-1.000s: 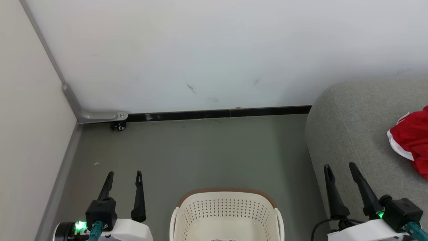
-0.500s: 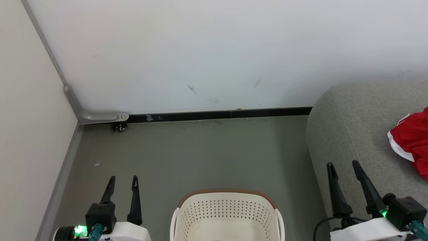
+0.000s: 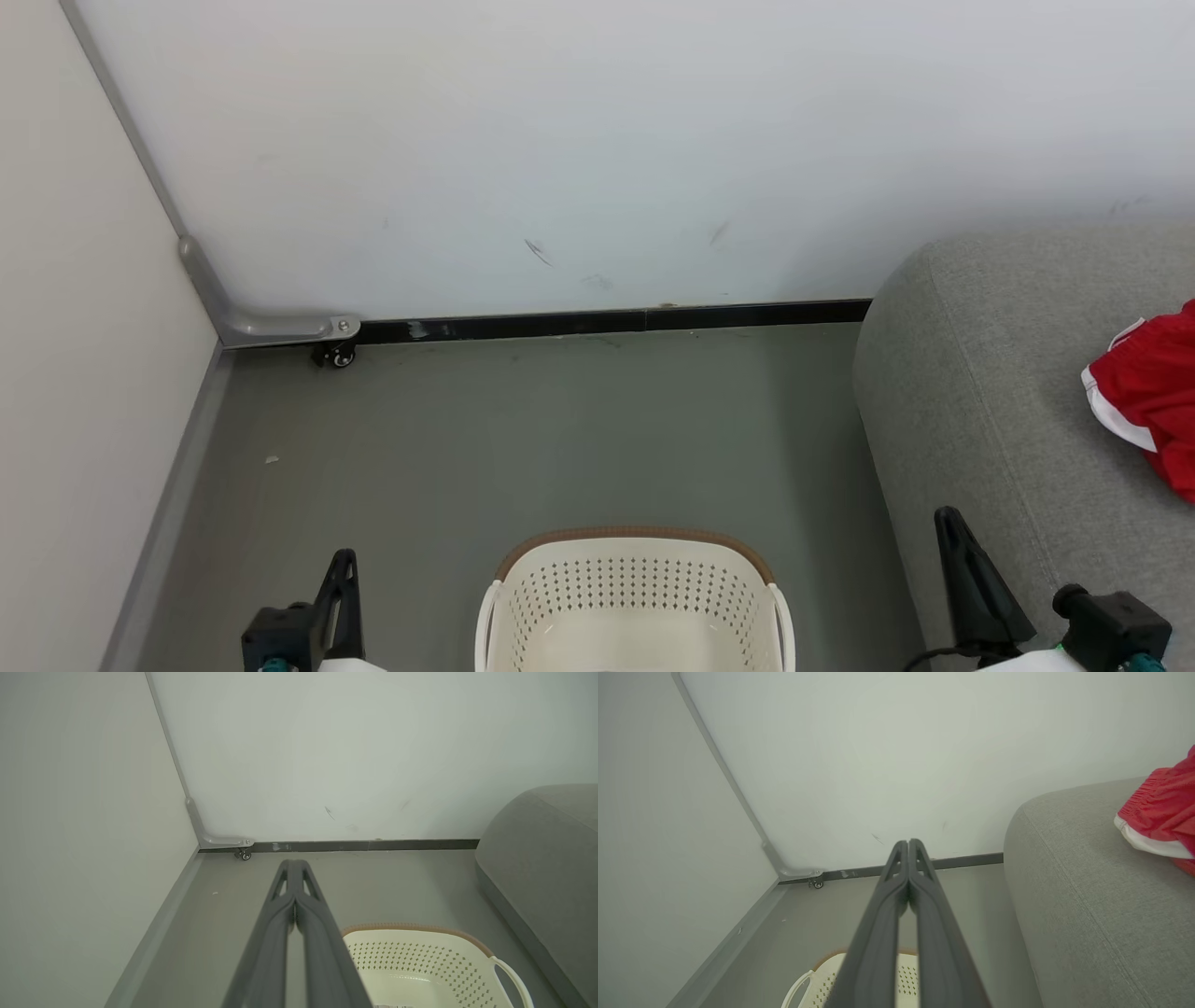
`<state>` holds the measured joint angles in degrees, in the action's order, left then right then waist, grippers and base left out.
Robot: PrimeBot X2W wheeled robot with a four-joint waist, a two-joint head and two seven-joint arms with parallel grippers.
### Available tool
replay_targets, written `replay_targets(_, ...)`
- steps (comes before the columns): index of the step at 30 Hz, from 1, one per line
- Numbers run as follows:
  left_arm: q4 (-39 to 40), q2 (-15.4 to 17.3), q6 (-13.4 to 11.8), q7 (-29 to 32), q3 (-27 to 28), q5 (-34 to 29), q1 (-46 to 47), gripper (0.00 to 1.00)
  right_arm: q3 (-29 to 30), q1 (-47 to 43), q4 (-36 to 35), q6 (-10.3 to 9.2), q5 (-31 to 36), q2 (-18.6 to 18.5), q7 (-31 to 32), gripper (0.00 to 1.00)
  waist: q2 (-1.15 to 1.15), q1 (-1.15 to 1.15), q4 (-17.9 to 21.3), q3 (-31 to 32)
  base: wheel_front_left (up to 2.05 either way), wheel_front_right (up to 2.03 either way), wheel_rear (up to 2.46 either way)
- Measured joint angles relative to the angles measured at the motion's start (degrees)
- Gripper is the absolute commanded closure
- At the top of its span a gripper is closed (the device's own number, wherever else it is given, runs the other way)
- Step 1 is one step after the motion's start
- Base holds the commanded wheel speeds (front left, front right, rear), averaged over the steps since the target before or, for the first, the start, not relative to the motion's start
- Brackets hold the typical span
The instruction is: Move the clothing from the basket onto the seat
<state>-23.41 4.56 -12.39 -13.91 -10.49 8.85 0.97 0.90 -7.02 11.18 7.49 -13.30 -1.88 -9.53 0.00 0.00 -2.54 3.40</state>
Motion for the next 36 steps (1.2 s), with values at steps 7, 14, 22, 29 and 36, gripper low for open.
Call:
replay_targets(7,-1.6,-0.1,1.4,2.7,3.3,4.6,1.2,1.0,0.2,0.1,0.0,0.0,-4.6,0.0,0.1,1.0,0.0,0.0,0.1,-0.1,0.0,0.0,0.0)
replay_targets(14,-1.9,-0.6,2.5,5.2,4.9,11.1,1.9,1.0,0.5,0.2,0.2,-0.01,-12.0,0.0,1.7,1.0,0.0,0.01,0.3,-0.3,0.0,0.0,0.0)
replay_targets(22,-1.8,-0.9,4.2,7.7,6.9,17.4,3.0,1.0,0.8,0.5,0.3,-0.01,-18.6,0.0,3.0,1.0,0.0,0.21,0.6,-0.6,0.0,0.0,0.0)
replay_targets(29,-1.4,-1.0,5.7,9.6,8.2,23.5,3.0,1.0,1.2,1.7,0.3,-0.01,-23.9,0.0,4.1,1.0,0.0,0.6,0.8,-0.6,0.0,0.0,0.0)
replay_targets(36,-0.6,-1.1,6.9,11.1,9.2,28.6,3.0,1.0,2.0,2.6,0.4,-0.01,-28.8,0.0,5.1,1.0,0.0,0.89,0.9,-0.5,0.0,0.0,0.0)
